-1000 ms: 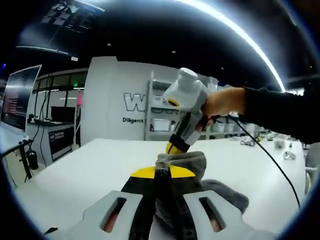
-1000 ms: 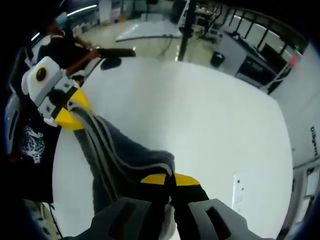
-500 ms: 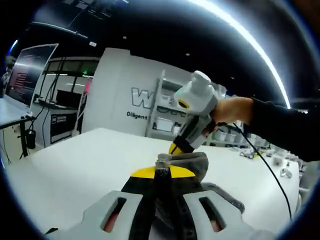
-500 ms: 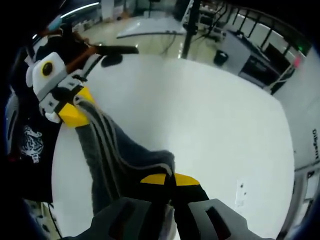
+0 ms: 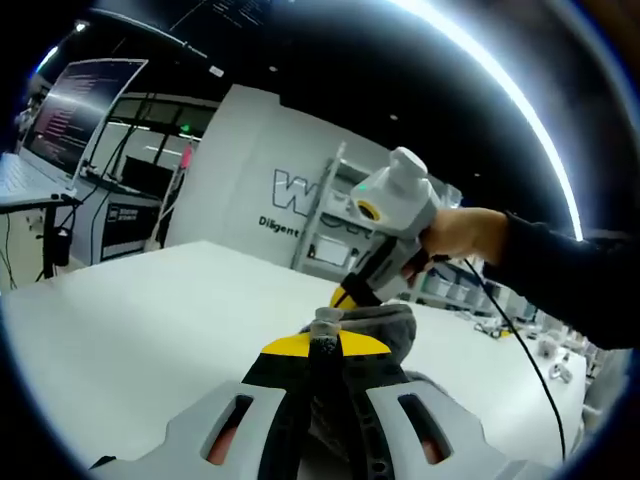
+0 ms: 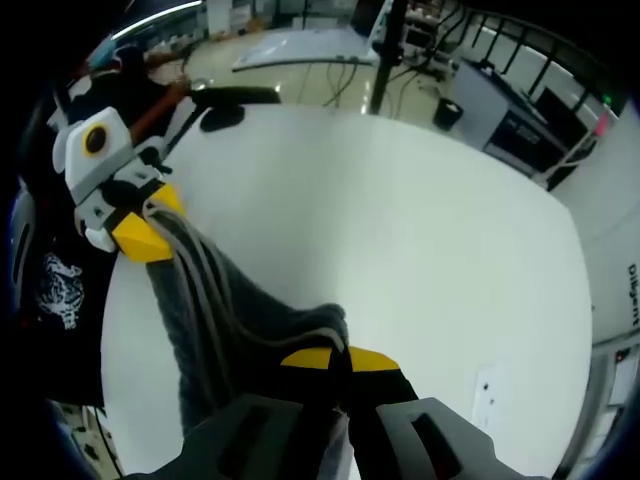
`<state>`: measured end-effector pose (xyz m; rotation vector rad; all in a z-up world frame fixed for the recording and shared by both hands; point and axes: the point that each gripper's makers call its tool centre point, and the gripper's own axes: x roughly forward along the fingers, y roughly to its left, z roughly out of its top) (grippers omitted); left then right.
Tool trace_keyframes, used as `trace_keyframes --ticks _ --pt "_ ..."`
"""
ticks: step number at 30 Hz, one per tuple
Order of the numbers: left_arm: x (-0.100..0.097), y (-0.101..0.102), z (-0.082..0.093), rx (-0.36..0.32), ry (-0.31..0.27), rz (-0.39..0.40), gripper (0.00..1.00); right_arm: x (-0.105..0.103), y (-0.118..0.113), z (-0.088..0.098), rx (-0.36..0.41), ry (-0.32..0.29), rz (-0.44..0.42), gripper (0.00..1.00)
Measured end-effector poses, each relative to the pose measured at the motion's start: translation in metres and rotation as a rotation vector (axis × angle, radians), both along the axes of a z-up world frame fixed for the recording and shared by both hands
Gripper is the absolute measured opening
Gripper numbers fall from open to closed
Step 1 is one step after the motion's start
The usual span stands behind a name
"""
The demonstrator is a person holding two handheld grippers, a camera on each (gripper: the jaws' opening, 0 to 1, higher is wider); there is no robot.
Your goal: Open the folded towel by lifting each exposed corner and separating the folded layers until the towel lies flat within the target outline without major curled edges
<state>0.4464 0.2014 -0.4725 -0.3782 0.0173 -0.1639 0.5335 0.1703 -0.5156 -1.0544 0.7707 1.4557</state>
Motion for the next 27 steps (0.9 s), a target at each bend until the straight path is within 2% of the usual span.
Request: trace_keyframes --ticks 20,27 --pt "-0.019 0.013 -0.014 -0.085 0.03 0.004 0.06 0.008 0.046 -0.013 -0.019 -0.026 0.051 0.0" --pt "-0.023 0.016 -0.016 -0.111 0.032 0.001 0.06 0.012 0.057 -0.018 -0.037 -0.037 0.037 0.0"
